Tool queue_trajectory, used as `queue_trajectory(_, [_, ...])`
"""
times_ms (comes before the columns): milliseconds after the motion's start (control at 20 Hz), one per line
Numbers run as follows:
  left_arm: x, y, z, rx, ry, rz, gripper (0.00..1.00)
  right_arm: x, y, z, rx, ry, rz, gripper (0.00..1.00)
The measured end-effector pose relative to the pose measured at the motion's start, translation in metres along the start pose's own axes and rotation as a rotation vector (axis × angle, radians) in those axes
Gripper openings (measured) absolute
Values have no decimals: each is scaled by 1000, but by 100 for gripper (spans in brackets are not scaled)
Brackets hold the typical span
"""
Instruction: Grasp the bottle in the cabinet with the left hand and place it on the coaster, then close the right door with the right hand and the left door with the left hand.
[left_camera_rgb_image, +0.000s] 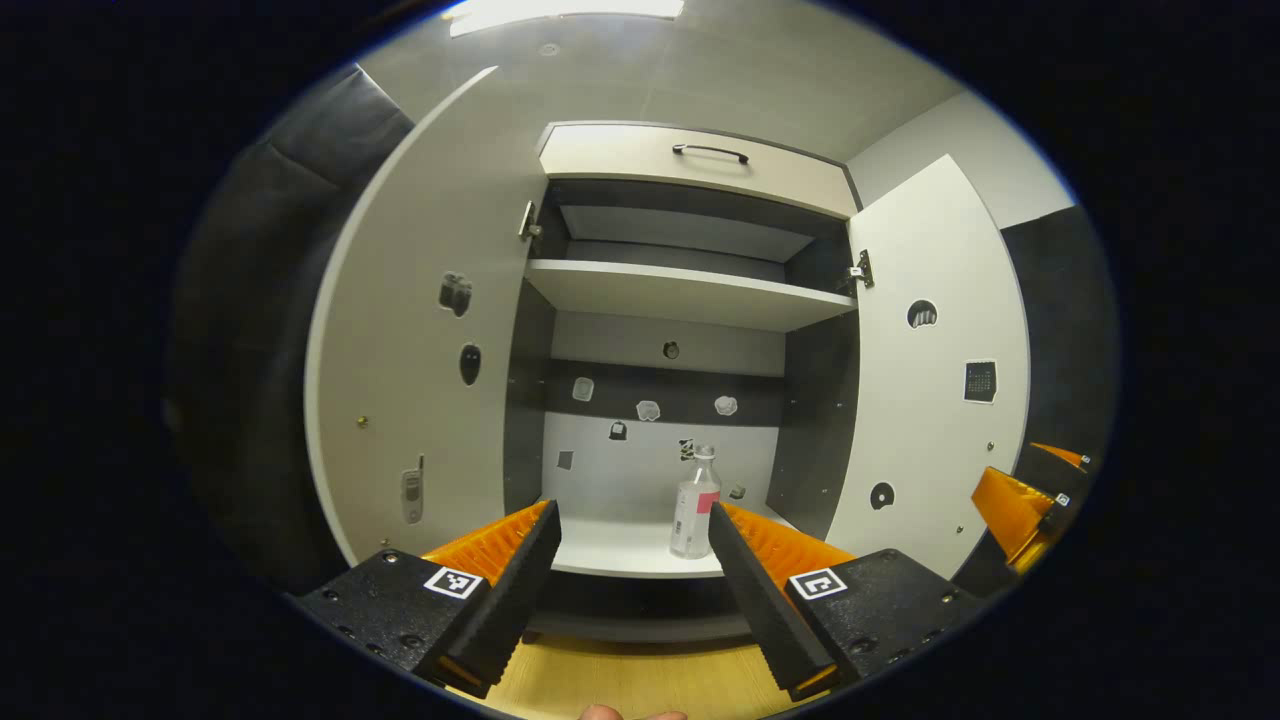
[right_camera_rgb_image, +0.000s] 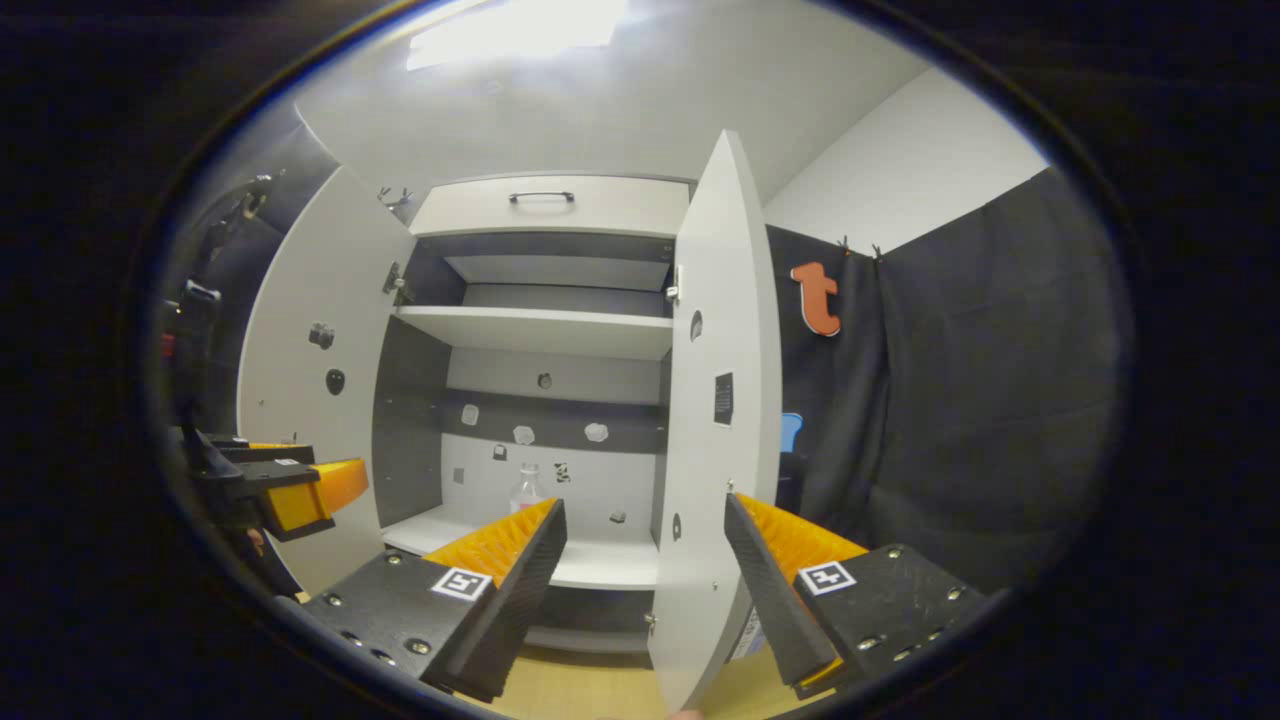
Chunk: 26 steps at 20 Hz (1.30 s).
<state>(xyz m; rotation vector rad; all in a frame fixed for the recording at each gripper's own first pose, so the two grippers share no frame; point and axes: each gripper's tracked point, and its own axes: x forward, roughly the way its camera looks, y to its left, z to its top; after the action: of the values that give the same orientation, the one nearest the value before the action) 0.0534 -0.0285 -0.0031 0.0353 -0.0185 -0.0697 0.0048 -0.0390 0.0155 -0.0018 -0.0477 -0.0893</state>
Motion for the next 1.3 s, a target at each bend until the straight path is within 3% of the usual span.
queue_trajectory(450, [111,-45,-30,9,48,-121,95,-20,-82,8,-79,-20,-237,92])
queue_trajectory(550, [140,-49,-36,22,50,-124,96,-26,-102,9,-98,-20,-300,96])
queue_trajectory(1000, [260,-65,-57,39,77,-115,96,-60,-163,-2,-196,37,-517,93])
queue_trajectory(1300, [289,-63,-81,9,235,-67,95,-77,-182,-16,-226,89,-598,93])
